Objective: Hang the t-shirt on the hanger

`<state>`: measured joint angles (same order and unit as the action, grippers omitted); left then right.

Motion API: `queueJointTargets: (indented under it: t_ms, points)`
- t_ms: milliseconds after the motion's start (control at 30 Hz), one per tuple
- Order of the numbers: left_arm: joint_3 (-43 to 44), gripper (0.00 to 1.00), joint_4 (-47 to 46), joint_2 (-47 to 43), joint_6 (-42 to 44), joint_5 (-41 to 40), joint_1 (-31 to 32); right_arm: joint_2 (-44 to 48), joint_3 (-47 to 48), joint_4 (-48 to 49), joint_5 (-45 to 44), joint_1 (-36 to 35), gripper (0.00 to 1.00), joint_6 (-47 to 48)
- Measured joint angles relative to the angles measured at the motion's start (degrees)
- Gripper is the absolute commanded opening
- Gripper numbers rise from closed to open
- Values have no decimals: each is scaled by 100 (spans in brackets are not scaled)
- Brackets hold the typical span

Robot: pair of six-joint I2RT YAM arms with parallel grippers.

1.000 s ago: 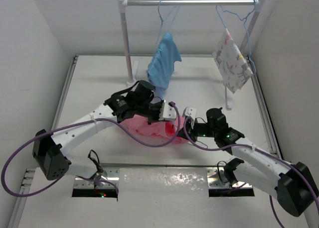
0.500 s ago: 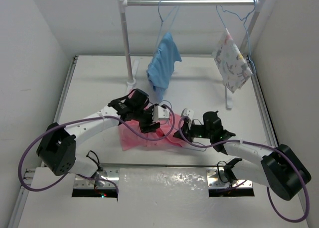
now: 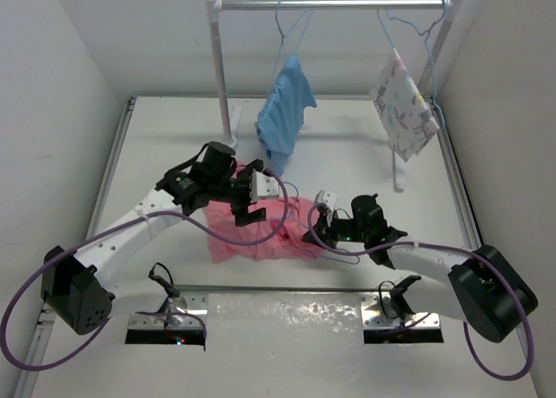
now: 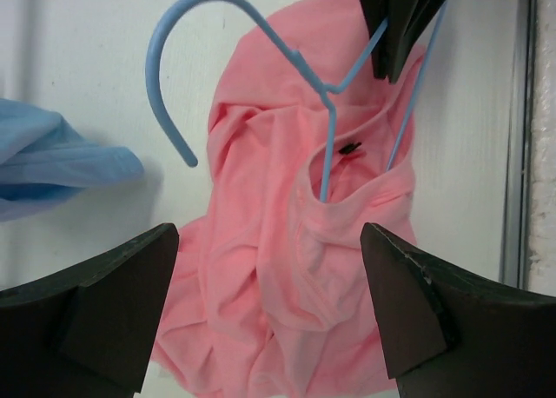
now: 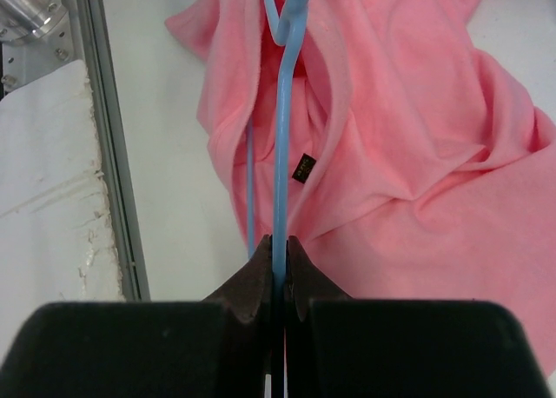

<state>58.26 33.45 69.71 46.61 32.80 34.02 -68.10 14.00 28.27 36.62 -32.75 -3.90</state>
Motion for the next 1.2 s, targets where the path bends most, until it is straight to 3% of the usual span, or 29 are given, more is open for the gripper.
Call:
queueJointTargets:
  t_ms: [133,233,400,500,533,600,700,867,900,933,1067,1100,1133,1200]
  points:
    - [-223,82,-57,-15,273,-245,-39,-31,42,-125,0,-2,0,2]
    - [-874,82,-422,44,321,-483,-42,-70,109,-160,4,-2,0,4]
    - [-1283,78,-898,640,173,-632,-44,-374,302,-164,31,0,0,4]
    - [-1290,65,-1362,837,35,-765,-44,-494,369,-149,55,-2,0,4]
    - [-1296,52,-1510,883,-44,-826,-44,-505,378,-144,72,-2,0,7]
    - [-1296,38,-1779,1019,-190,-933,-48,-511,393,-146,87,0,0,7]
    - [-1294,1,-1904,1346,-306,-940,-48,-509,433,-138,74,0,0,31]
    - [-1276,0,-1665,1587,-201,-704,-37,-553,476,-459,-234,63,0,85]
    - [-1248,0,-1631,1576,-264,-713,-39,-566,525,-527,-308,46,9,87]
    - [-1213,0,-1602,1547,-356,-793,-39,-570,629,-634,-417,42,30,76]
    - [-1021,0,-1510,1296,-844,-1174,-144,-546,1325,-1088,-1213,31,73,-79]
    - [-938,0,-1488,1224,-962,-1217,-179,-485,1486,-1187,-1478,28,91,-214]
    - [-848,0,-1484,1163,-1071,-1241,-203,-376,1602,-1257,-1709,28,98,-393]
    - [-621,0,-1478,1126,-1279,-1270,-225,35,1733,-1353,-2264,28,99,-756]
